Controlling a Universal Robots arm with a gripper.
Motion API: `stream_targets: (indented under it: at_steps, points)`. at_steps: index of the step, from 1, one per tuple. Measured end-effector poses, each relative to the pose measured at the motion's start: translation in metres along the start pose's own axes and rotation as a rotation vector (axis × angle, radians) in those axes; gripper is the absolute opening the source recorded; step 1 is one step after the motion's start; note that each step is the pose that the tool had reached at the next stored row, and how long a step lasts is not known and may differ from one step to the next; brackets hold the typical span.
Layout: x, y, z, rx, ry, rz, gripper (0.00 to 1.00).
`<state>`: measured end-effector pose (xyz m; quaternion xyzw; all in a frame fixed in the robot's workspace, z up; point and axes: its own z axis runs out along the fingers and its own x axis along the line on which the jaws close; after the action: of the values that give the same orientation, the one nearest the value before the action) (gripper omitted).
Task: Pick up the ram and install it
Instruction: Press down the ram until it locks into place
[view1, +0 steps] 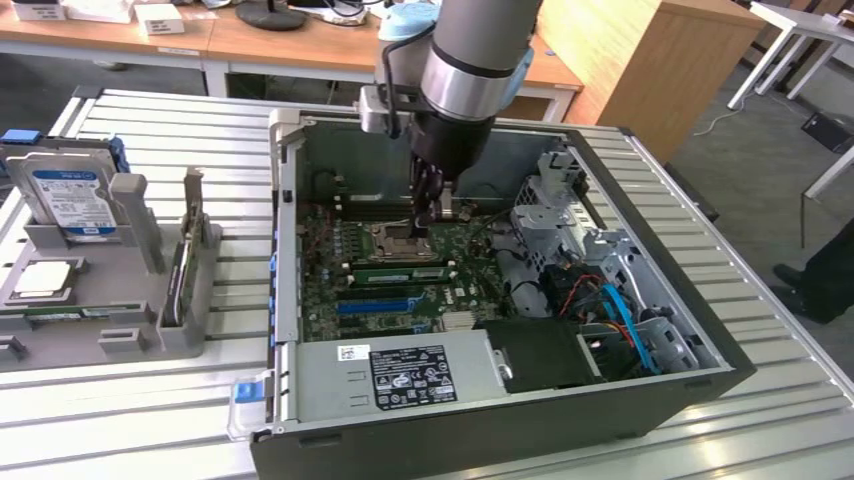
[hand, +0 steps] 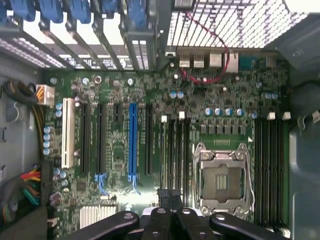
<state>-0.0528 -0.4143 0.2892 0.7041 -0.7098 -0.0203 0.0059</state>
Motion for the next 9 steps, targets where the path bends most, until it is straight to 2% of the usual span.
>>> stream_targets:
  at_steps: [9]
  points:
    - [-0.0001,-0.0078,-0.0003,0.0001,-0.0001,0.0,0.11]
